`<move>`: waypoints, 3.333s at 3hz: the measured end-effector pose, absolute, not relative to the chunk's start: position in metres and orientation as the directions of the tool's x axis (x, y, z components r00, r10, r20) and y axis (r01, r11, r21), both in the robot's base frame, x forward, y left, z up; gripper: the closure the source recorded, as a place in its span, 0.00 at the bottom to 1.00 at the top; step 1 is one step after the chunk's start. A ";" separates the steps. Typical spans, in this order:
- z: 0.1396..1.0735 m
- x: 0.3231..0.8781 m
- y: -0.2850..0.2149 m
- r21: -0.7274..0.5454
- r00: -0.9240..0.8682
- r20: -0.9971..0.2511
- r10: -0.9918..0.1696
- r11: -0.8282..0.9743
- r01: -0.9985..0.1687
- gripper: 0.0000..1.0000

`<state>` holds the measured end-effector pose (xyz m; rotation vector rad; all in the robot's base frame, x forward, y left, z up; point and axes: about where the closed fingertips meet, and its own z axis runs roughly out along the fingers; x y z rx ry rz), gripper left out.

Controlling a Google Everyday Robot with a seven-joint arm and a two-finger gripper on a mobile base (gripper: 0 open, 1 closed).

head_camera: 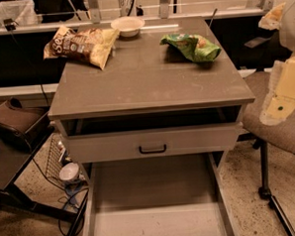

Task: Place green rice chip bag into middle drawer

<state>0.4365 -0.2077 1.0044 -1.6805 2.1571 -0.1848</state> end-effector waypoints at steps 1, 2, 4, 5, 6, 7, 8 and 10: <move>1.004 0.436 -0.208 -0.341 -0.198 -0.228 -0.953 0.269 -0.901 0.00; 1.006 0.479 -0.196 -0.405 -0.170 -0.239 -0.956 0.258 -0.877 0.00; 1.012 0.608 -0.168 -0.609 -0.118 -0.328 -0.937 0.305 -0.732 0.00; 1.029 0.621 -0.163 -0.656 -0.089 -0.360 -0.929 0.320 -0.683 0.00; 1.029 0.621 -0.163 -0.656 -0.089 -0.360 -0.929 0.320 -0.683 0.00; 0.996 0.666 -0.174 -0.633 -0.125 -0.403 -0.907 0.374 -0.678 0.00; 0.970 0.721 -0.189 -0.633 -0.147 -0.423 -0.894 0.407 -0.658 0.00; 0.909 0.817 -0.210 -0.597 -0.213 -0.450 -0.867 0.470 -0.650 0.00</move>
Offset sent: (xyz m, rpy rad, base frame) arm 0.1256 0.0319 0.0020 -0.0034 -0.1978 0.0329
